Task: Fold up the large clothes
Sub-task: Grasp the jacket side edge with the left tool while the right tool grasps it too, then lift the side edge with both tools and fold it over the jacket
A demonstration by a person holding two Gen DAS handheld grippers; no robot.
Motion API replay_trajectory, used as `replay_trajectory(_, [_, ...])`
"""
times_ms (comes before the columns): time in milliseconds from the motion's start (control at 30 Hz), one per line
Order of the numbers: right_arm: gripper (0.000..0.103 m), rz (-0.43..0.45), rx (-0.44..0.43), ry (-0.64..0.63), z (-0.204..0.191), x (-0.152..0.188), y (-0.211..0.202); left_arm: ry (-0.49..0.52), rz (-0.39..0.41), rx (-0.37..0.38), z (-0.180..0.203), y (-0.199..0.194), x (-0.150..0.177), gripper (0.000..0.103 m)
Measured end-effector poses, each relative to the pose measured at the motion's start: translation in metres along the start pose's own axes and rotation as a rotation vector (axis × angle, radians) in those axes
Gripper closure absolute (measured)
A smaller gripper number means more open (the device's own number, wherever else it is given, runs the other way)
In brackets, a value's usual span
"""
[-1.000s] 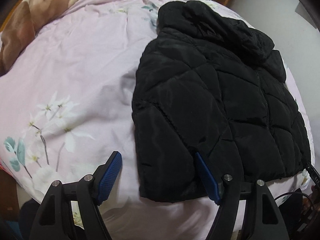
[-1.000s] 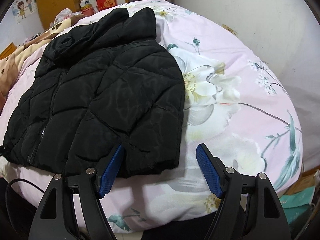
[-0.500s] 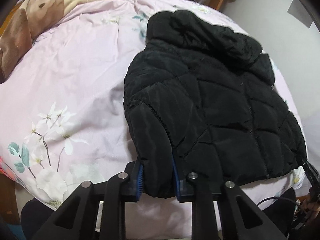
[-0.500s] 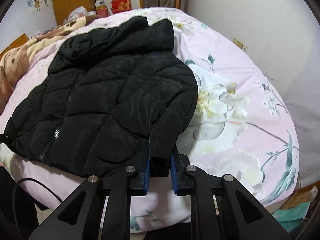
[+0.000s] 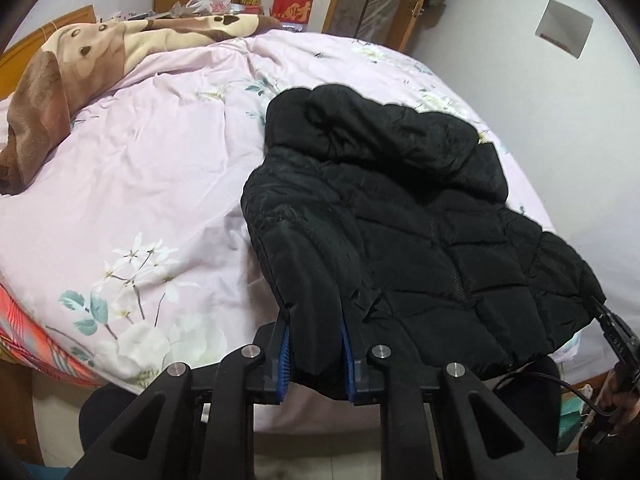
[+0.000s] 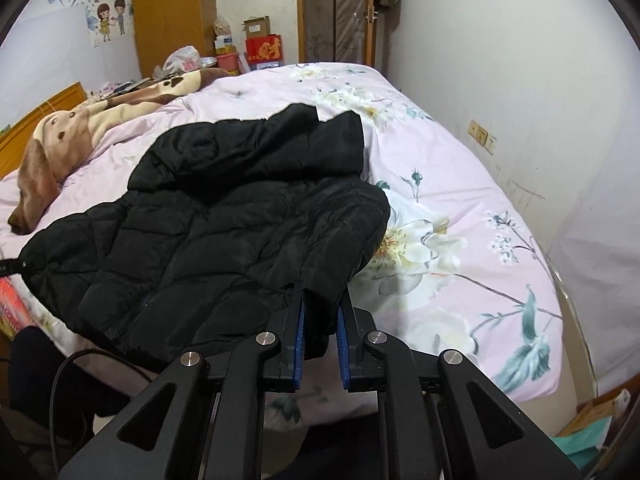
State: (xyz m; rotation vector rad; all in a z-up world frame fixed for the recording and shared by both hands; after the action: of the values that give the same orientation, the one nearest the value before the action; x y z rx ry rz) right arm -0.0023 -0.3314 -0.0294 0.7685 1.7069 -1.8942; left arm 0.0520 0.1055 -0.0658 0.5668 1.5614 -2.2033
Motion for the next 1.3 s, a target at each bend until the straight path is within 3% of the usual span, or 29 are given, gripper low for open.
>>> replay_trajectory(133, [0.090, 0.014, -0.007, -0.008, 0.001, -0.005, -0.013, 0.018, 0.022, -0.009, 0.002, -0.009, -0.005, 0.083])
replay_trajectory(300, [0.090, 0.036, -0.007, -0.031, -0.003, -0.030, -0.010, 0.023, 0.047, -0.007, 0.010, -0.006, -0.035, 0.083])
replay_trajectory(600, [0.091, 0.073, 0.011, -0.069, -0.019, -0.094, 0.000, 0.020, 0.092, 0.031, 0.027, 0.003, -0.114, 0.083])
replay_trajectory(733, [0.091, 0.075, 0.027, -0.075, -0.025, -0.130, 0.014, 0.015, 0.107, 0.012, 0.027, 0.015, -0.159, 0.082])
replay_trajectory(1067, [0.091, -0.009, 0.041, -0.053, -0.020, -0.218, 0.087, -0.070, 0.064, -0.010, 0.009, 0.079, -0.265, 0.082])
replay_trajectory(1300, [0.090, -0.095, 0.046, -0.038, -0.017, -0.266, 0.147, -0.122, -0.001, -0.046, -0.008, 0.137, -0.308, 0.080])
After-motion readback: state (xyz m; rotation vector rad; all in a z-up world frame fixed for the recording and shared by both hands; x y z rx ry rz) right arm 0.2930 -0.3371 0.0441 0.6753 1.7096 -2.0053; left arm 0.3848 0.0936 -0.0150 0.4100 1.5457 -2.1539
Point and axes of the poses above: each gripper's, at about its wrist camera, not at the fingertips, and y roughly the way its jaws point, z to its right, x to its underside, the point moved 2 cm from there along y, roughly the way its jaws point, and after that the axes turned 4 degrees about x, right-handed, at the moved point
